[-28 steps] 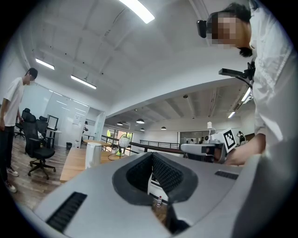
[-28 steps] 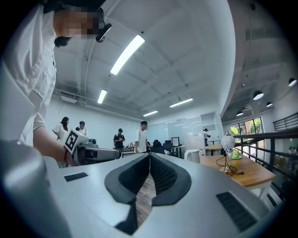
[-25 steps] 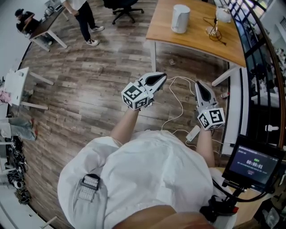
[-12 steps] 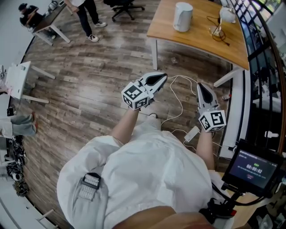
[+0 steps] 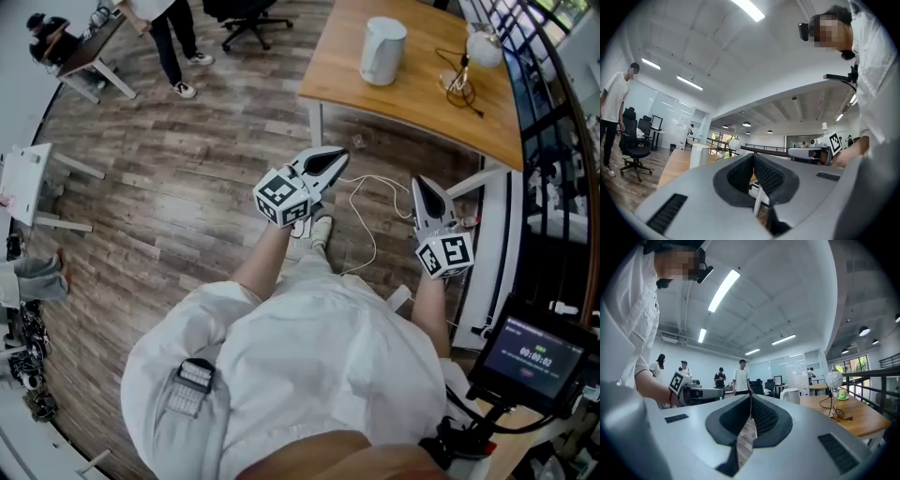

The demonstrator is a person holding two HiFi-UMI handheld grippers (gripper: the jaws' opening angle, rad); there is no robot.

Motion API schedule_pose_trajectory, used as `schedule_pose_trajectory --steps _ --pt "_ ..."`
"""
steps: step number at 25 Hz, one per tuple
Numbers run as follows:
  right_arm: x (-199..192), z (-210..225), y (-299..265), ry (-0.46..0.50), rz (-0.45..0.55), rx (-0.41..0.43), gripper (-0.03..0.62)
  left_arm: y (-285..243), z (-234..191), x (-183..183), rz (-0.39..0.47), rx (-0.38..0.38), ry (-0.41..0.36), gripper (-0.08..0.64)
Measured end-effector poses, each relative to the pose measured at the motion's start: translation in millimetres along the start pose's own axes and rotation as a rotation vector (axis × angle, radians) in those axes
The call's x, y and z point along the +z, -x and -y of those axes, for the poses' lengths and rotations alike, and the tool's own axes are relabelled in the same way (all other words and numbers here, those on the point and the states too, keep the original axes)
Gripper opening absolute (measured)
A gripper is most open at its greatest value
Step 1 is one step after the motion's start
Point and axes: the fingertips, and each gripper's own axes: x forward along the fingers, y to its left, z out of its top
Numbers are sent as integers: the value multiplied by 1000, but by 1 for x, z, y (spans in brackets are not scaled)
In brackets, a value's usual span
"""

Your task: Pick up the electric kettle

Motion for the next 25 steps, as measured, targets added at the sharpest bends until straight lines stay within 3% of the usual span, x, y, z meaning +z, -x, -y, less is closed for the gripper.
schedule_pose_trajectory --steps 7,12,25 --pt "-9 76 -119 -28 -3 -6 9 -66 -124 11 12 -29 1 9" --pt "-35 137 -220 -50 -7 23 9 -116 -226 2 -7 -32 -3 9" --pt "-84 199 -322 -117 -76 112 11 -140 -311 -30 -79 -48 55 9"
